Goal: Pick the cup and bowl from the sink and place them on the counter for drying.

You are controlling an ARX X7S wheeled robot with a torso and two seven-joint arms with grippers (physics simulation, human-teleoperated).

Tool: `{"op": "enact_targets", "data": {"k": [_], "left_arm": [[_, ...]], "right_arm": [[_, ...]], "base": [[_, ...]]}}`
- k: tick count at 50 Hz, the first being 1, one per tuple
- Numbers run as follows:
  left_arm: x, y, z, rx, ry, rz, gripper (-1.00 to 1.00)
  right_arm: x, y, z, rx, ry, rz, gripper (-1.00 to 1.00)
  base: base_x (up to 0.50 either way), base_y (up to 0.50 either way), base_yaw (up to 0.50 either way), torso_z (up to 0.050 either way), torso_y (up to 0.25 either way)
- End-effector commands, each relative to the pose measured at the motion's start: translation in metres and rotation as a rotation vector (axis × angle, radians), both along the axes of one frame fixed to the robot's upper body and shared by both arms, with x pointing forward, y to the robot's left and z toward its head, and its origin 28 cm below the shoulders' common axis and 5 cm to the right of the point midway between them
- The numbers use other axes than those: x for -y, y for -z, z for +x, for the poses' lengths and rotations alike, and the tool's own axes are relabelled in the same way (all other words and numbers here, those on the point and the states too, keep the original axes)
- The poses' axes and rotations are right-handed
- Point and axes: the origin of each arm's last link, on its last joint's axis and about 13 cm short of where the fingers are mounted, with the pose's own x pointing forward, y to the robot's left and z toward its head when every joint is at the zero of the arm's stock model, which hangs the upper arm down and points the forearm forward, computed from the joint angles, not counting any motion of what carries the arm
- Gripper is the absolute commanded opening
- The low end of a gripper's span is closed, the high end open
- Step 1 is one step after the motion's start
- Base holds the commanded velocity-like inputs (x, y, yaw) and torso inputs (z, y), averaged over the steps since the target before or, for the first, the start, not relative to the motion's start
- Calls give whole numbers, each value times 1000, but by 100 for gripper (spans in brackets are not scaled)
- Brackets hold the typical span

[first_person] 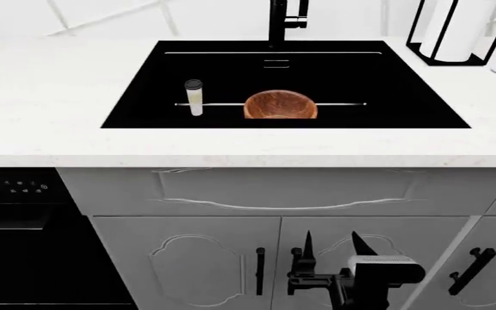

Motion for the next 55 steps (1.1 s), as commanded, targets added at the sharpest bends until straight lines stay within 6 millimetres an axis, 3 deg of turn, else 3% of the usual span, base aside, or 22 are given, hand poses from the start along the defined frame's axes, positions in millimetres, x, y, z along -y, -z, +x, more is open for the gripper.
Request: {"op": "enact_targets", "data": {"k": [1,55], "left_arm": [[-2,0,-4,30,-10,-27,100],[-3,-1,-10,56,-17,-38,100]], "right_arm": [[0,0,0,1,-2,-1,100],[-1,0,0,2,-4,-2,100]], "base": [[0,0,0,0,0],[0,0,0,0,0]]}}
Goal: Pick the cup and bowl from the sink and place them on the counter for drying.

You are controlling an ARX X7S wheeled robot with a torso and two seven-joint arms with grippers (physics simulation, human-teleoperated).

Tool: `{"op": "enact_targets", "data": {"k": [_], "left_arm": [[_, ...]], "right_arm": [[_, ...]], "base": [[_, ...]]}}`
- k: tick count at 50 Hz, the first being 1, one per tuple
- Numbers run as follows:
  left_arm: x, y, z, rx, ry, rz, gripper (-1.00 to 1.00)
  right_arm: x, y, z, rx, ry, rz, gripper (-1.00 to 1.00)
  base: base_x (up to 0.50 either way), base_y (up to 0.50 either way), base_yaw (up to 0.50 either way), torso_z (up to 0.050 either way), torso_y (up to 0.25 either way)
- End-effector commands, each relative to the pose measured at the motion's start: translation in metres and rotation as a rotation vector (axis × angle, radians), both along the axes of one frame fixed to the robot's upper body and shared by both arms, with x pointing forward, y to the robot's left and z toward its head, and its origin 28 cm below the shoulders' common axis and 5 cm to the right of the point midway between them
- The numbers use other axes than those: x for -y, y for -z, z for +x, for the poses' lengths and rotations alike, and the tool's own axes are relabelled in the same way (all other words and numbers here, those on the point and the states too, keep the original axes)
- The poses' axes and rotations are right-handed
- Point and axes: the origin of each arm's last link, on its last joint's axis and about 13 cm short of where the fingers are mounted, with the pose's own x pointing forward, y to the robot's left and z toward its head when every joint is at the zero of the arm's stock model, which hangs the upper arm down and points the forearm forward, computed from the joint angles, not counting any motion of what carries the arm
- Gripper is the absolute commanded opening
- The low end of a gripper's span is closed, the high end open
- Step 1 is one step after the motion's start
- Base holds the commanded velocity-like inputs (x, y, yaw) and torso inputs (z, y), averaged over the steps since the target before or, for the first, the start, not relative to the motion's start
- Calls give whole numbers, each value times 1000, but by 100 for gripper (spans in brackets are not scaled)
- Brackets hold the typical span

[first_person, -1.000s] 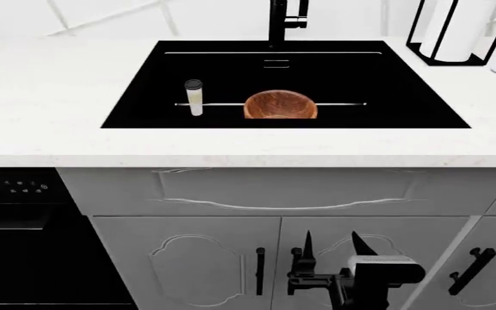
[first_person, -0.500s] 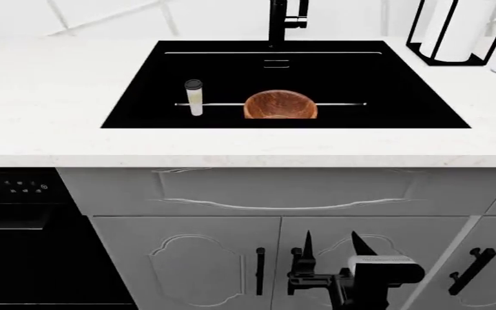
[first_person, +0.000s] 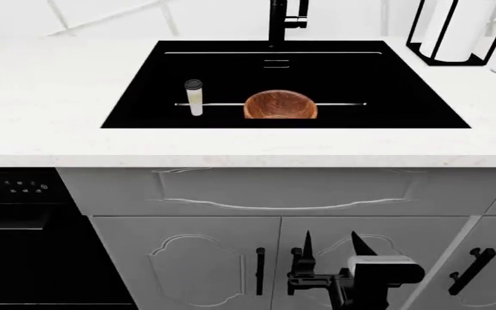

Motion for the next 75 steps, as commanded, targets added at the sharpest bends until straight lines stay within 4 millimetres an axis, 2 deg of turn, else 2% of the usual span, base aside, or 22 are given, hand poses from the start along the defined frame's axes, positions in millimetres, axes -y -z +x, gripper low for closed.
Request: {"op": "enact_targets", "data": {"k": [1,22,27,31,34,40,46,50,58,61,69,75], "left_arm": [[-1,1,-1,5,-2,-4,100],[0,0,-1,3,-2,-4,100],[-2,2,-1,6,0,-14,100],[-1,1,-1,6,8,-12,100],[0,1,1,3,15,-7,100],[-1,1,0,6,15,-8,100],[0,1,0,7,16,-7,100],[-1,1,0,8,14,-8,100],[-2,2,-1,9,11,-13,100],[-2,2,-1,9,11,-11,100],[-2,2,-2,10,10,-12,100],[-1,2,-1,10,11,-11,100]], "right_arm": [[0,0,0,0,0,0,100],[0,1,1,1,0,1,100],[0,-4,-2,12,-2,17,100],[-4,-21,-11,40,-29,33,100],[-4,-49,-24,84,-29,33,100],[-9,-118,-49,226,-51,25,100],[-12,-160,-54,297,-47,0,100],[-14,-175,-52,328,-47,-8,100],[-15,-178,-54,331,-49,-9,100],[-14,-186,-55,343,-41,-16,100],[-17,-234,-53,417,-5,-77,100],[-22,-259,-45,441,28,-102,100]], "base": [[0,0,0,0,0],[0,0,0,0,0],[0,0,0,0,0],[0,0,0,0,0],[0,0,0,0,0],[0,0,0,0,0],[0,0,0,0,0],[0,0,0,0,0],[0,0,0,0,0],[0,0,0,0,0],[0,0,0,0,0],[0,0,0,0,0]]}}
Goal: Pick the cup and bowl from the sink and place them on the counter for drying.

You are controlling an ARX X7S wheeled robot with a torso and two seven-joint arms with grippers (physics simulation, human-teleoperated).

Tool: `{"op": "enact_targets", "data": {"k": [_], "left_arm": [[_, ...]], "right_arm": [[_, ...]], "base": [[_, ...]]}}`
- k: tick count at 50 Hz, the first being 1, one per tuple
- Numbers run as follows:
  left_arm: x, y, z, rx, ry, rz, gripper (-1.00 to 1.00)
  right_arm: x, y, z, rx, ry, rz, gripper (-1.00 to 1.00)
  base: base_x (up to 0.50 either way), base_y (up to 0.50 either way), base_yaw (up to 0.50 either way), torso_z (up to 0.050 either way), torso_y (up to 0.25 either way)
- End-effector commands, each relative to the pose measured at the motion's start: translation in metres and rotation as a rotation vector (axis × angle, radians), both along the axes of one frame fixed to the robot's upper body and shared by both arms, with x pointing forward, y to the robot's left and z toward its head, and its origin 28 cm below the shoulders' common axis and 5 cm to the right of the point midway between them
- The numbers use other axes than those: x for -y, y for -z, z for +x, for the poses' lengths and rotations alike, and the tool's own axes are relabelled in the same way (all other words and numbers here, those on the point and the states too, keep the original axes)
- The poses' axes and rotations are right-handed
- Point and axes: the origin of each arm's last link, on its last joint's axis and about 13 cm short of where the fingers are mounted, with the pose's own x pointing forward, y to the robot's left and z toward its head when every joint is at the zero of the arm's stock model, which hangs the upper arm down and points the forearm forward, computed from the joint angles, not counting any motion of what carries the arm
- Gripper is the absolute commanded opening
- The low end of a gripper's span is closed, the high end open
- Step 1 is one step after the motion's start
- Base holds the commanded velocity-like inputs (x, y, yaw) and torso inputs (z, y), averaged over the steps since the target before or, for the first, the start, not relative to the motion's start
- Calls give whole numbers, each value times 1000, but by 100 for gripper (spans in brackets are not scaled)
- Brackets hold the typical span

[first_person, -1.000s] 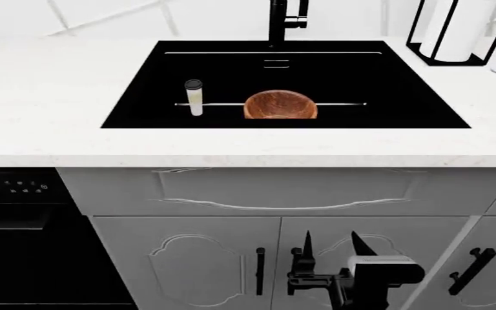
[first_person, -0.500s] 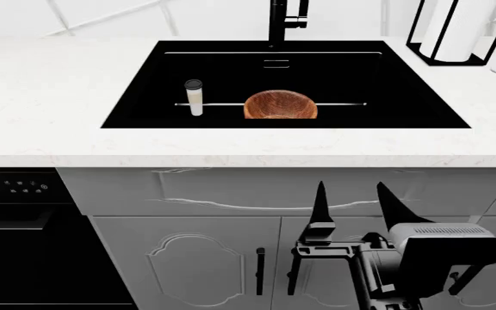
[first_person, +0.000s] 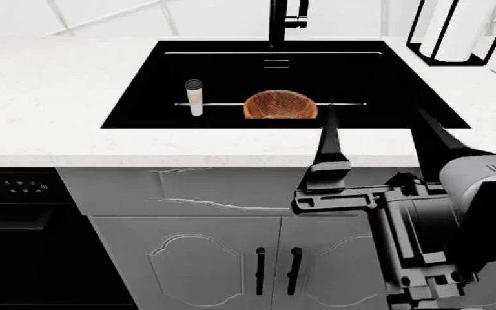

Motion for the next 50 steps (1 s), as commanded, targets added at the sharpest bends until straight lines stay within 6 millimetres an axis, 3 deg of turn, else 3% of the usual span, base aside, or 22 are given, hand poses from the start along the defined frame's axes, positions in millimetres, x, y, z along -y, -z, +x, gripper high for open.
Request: {"op": "enact_targets", "data": {"k": [1,11,26,34,50], "left_arm": [[0,0,0,1,0,0,100],[0,-1,-1,4,0,-1,100],[1,-1,0,3,5,0,100],[1,-1,1,2,5,3,100],[1,-1,1,3,7,6,100]], "right_arm": [[-2,-45,1,50,90,-72,100],[-7,-94,32,4,206,-135,100],[-17,-122,83,-157,404,-237,100],[-18,-121,100,-217,488,-278,100],[-38,-105,125,-273,464,-328,100]], "base": [[0,0,0,0,0],[0,0,0,0,0],[0,0,0,0,0],[0,0,0,0,0],[0,0,0,0,0]]}}
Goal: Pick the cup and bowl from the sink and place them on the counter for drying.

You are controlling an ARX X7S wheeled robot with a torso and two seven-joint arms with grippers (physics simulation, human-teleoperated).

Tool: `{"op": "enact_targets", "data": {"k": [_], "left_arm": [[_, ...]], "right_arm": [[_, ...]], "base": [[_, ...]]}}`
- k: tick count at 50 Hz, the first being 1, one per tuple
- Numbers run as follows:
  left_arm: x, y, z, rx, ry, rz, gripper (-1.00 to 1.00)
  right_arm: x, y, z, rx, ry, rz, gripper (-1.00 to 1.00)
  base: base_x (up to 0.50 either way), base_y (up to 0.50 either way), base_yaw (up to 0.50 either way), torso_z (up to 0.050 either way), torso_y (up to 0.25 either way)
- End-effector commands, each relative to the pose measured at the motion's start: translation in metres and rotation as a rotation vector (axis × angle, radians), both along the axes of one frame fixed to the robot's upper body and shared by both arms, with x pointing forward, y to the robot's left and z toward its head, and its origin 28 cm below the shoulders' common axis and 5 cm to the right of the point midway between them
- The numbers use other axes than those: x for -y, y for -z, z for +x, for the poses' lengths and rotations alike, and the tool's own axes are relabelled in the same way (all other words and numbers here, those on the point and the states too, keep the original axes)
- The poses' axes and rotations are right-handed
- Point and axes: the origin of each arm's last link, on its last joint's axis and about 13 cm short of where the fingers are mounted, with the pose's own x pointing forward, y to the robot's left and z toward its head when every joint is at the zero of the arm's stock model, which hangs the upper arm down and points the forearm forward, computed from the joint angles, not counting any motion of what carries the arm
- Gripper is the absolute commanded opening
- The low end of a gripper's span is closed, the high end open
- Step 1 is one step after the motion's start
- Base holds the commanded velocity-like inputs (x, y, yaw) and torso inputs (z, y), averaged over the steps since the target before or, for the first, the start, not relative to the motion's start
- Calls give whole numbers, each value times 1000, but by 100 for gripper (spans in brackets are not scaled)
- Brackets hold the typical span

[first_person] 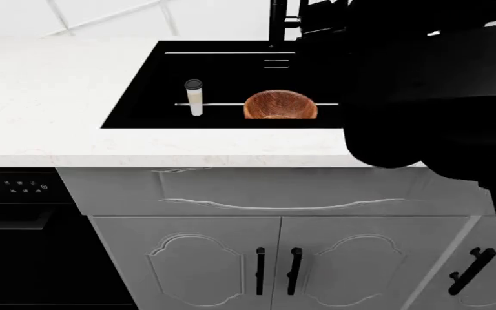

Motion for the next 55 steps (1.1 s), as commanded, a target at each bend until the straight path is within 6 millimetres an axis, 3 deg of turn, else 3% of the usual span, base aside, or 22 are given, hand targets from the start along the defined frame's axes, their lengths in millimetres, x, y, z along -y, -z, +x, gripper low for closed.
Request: {"op": "enact_targets", "data": {"k": [1,17,42,47,50,55], "left_arm": [[0,0,1,-1,3,3,100],[1,0,2,-2,6,2,100],[1,0,2,-4,6,5,100],[1,0,1,-4,5,5,100],[1,0,1,-5,6,5,100],[2,-1,2,-6,8,7,100]], "right_arm": [[-12,9,19,-52,12,-32,100],[-30,24,37,-125,-15,-90,100],[-33,39,42,-150,-81,-46,100],[-36,33,43,-109,-110,14,100],[-39,15,39,-41,-176,173,100],[-46,-8,30,13,-234,214,100]], "base": [[0,0,0,0,0],[0,0,0,0,0],[0,0,0,0,0],[0,0,0,0,0],[0,0,0,0,0],[0,0,0,0,0]]}}
